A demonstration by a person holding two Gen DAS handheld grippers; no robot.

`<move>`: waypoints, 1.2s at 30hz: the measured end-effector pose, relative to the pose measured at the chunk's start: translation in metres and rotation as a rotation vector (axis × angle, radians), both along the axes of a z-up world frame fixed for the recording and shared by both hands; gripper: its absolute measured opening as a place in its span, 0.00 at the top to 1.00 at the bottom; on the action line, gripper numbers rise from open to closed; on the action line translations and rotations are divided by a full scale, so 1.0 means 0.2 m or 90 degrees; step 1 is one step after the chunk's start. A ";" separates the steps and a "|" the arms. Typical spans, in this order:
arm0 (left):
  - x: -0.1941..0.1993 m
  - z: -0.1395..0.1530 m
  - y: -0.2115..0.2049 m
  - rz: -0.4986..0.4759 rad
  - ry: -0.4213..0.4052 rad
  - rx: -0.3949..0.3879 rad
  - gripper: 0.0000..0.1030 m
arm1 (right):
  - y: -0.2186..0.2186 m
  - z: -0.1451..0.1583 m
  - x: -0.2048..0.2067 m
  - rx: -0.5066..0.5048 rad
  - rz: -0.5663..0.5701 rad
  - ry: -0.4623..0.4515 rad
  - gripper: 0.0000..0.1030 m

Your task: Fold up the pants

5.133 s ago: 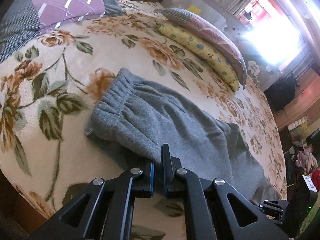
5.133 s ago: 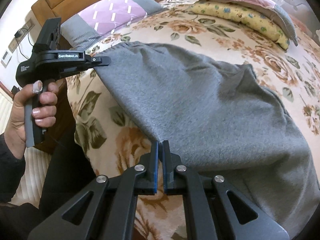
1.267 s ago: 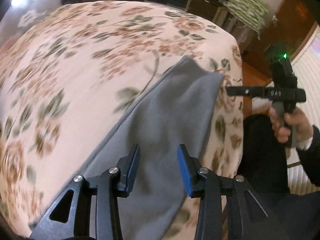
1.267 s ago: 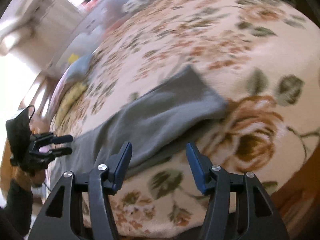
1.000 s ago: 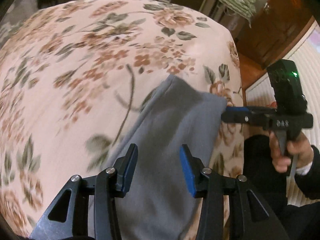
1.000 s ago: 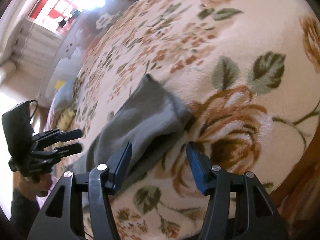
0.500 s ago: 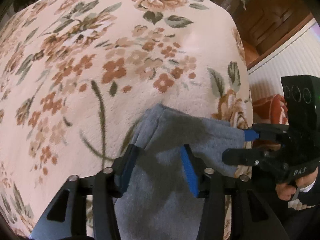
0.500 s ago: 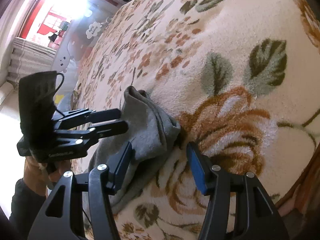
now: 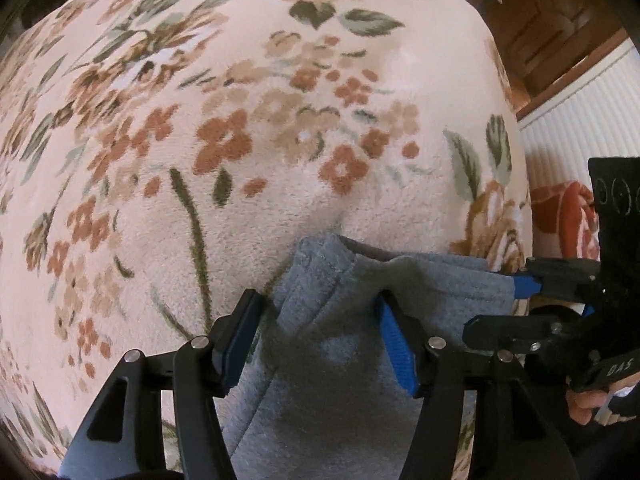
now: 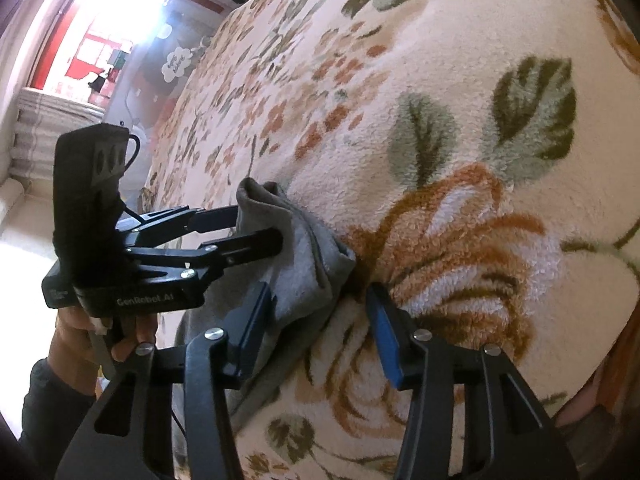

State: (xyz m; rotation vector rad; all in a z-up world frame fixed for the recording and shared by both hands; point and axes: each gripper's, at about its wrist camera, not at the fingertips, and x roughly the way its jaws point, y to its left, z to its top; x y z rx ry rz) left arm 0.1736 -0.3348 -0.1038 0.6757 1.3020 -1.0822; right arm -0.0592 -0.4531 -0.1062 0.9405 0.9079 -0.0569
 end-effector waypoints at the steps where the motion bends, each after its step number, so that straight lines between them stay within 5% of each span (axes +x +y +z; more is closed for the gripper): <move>1: 0.01 -0.01 -0.01 -0.004 0.009 0.002 0.42 | -0.01 0.00 -0.01 0.008 -0.002 -0.005 0.50; 3: 0.05 -0.03 -0.03 -0.001 0.032 0.003 0.44 | -0.04 -0.02 -0.02 0.029 -0.005 -0.014 0.53; 5: 0.08 -0.04 -0.04 0.001 0.046 -0.006 0.50 | -0.05 -0.04 -0.02 0.056 -0.002 -0.019 0.68; 8: 0.11 -0.03 -0.03 0.012 0.068 -0.029 0.74 | -0.07 -0.07 -0.01 0.095 -0.002 -0.026 0.91; 10: 0.12 -0.01 -0.01 0.016 0.073 -0.045 0.85 | -0.06 -0.05 -0.01 0.090 -0.004 -0.035 0.92; 22: 0.17 0.24 0.03 0.030 0.057 -0.114 0.89 | -0.05 0.14 -0.13 0.039 -0.025 -0.116 0.93; 29: 0.13 0.43 0.29 0.061 0.093 -0.209 0.89 | 0.09 0.34 -0.15 0.018 0.024 -0.182 0.93; 36: 0.00 0.62 0.65 0.093 0.069 -0.283 0.89 | 0.39 0.52 -0.14 0.024 0.122 -0.251 0.93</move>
